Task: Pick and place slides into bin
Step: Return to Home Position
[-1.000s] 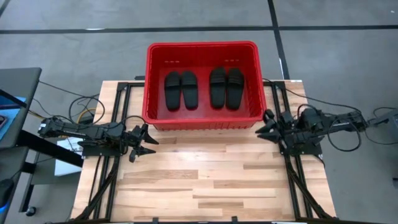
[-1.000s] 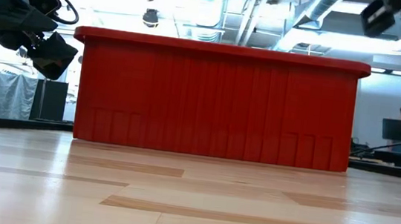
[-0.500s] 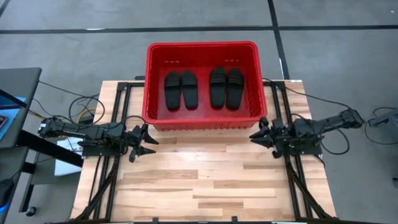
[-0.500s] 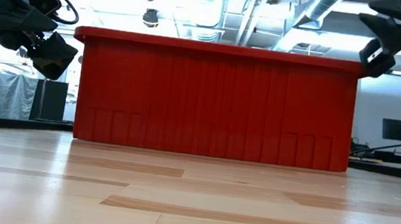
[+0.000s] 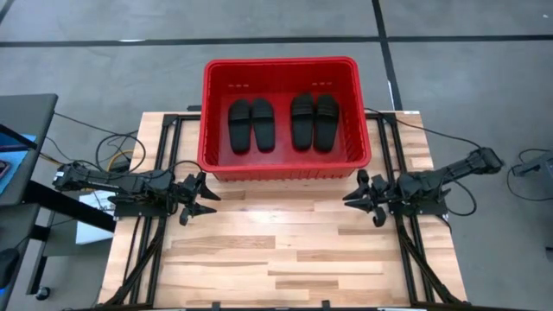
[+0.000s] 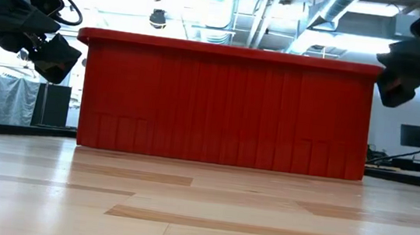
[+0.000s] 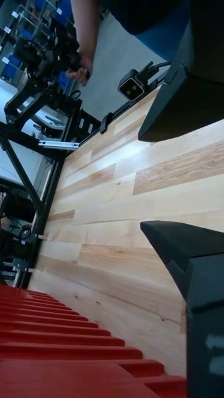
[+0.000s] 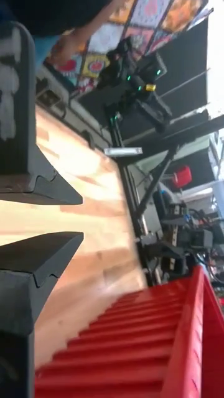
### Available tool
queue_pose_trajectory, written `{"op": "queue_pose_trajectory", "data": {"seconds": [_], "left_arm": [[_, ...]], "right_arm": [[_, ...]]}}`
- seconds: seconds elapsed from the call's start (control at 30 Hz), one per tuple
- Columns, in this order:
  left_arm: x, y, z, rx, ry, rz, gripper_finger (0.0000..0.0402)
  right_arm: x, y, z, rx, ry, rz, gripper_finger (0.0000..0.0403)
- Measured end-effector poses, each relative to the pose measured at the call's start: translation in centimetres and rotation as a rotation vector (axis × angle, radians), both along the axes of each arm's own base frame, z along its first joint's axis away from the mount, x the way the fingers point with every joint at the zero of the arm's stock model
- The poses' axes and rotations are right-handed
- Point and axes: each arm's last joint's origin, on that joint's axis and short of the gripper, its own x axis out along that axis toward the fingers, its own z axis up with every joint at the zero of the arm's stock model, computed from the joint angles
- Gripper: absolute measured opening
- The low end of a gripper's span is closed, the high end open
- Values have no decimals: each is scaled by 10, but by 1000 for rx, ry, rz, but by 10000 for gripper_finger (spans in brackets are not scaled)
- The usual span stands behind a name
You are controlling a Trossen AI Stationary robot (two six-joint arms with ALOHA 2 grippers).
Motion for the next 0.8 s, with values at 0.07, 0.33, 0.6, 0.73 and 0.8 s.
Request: {"op": "queue_pose_trajectory", "data": {"seconds": [0.07,0.33,0.6,0.73,0.8], "left_arm": [[0,0,0,0,0,0,211],[0,0,0,2,0,0,211],[0,0,0,30,-8,-5,211],[0,0,0,38,-12,2,211],[0,1,1,86,-31,36,210]], "right_arm": [[0,0,0,-31,-6,-21,71],[0,-4,-7,-157,42,-67,71],[1,-9,-10,-80,89,-125,71],[2,-11,-9,-84,86,-146,71],[2,-12,-9,-84,86,-153,71]]}}
